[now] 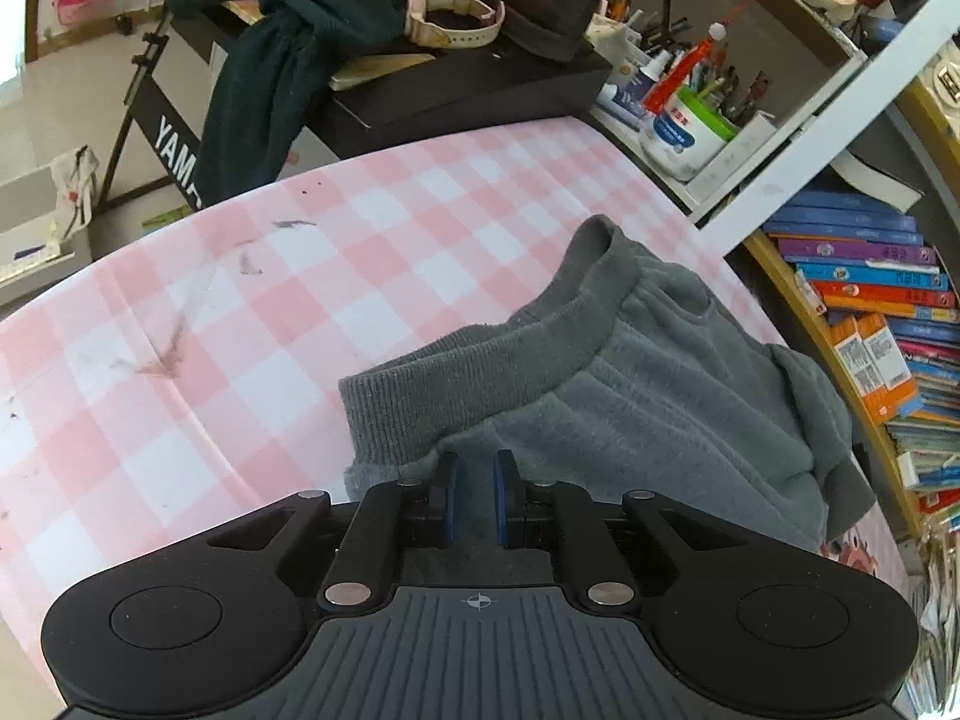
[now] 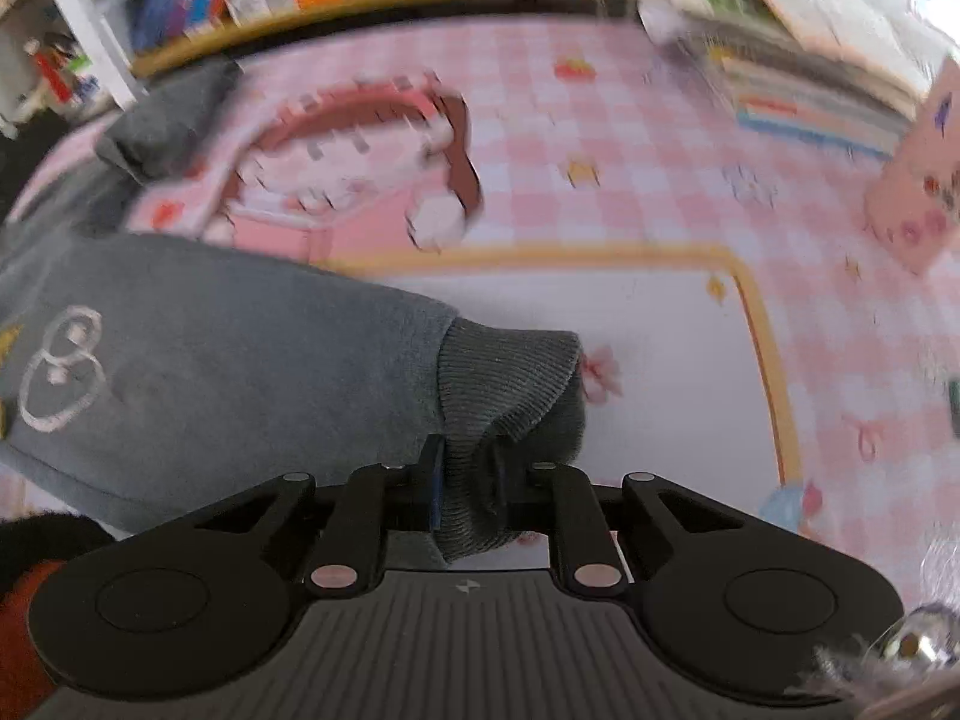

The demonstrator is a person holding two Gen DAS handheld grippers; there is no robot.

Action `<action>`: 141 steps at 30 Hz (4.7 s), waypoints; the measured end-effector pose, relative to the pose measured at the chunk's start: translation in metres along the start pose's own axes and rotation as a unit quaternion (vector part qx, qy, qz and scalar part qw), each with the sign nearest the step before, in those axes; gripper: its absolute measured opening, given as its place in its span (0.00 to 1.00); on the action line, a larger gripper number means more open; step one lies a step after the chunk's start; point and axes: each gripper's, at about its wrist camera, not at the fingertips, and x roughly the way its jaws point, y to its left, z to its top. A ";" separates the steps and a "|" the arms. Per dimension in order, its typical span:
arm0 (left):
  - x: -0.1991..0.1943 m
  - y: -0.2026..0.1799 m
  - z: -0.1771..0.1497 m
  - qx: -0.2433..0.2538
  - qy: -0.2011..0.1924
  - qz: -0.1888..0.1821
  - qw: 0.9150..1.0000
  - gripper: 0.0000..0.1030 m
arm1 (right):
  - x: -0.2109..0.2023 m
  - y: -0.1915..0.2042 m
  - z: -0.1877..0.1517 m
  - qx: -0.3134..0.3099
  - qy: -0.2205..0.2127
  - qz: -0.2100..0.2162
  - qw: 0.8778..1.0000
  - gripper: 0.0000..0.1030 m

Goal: Fold clothes

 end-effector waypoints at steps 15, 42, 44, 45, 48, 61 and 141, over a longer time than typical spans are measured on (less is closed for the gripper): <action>0.009 -0.042 -0.002 0.050 -0.013 -0.056 0.997 0.12 | 0.003 0.093 0.081 -0.169 -0.116 0.027 0.978 0.55; 0.034 -0.043 -0.019 0.021 -0.009 -0.097 0.995 0.15 | 0.024 0.212 0.214 -0.282 -0.251 0.068 0.923 0.09; 0.034 -0.043 -0.019 0.023 -0.008 -0.095 0.995 0.15 | 0.000 0.190 0.228 -0.240 -0.271 0.070 0.929 0.09; 0.034 -0.043 -0.019 0.023 -0.008 -0.094 0.995 0.15 | -0.011 0.178 0.235 -0.218 -0.278 0.072 0.933 0.09; 0.034 -0.044 -0.019 0.024 -0.008 -0.094 0.995 0.15 | -0.031 0.144 0.248 -0.146 -0.273 0.092 0.946 0.09; 0.034 -0.044 -0.017 0.029 -0.003 -0.093 0.995 0.15 | 0.014 -0.014 0.208 0.307 -0.167 0.173 0.921 0.09; 0.078 -0.171 0.092 0.275 -0.091 -0.043 0.956 0.45 | 0.090 0.036 0.213 -0.322 -0.114 -0.090 0.935 0.32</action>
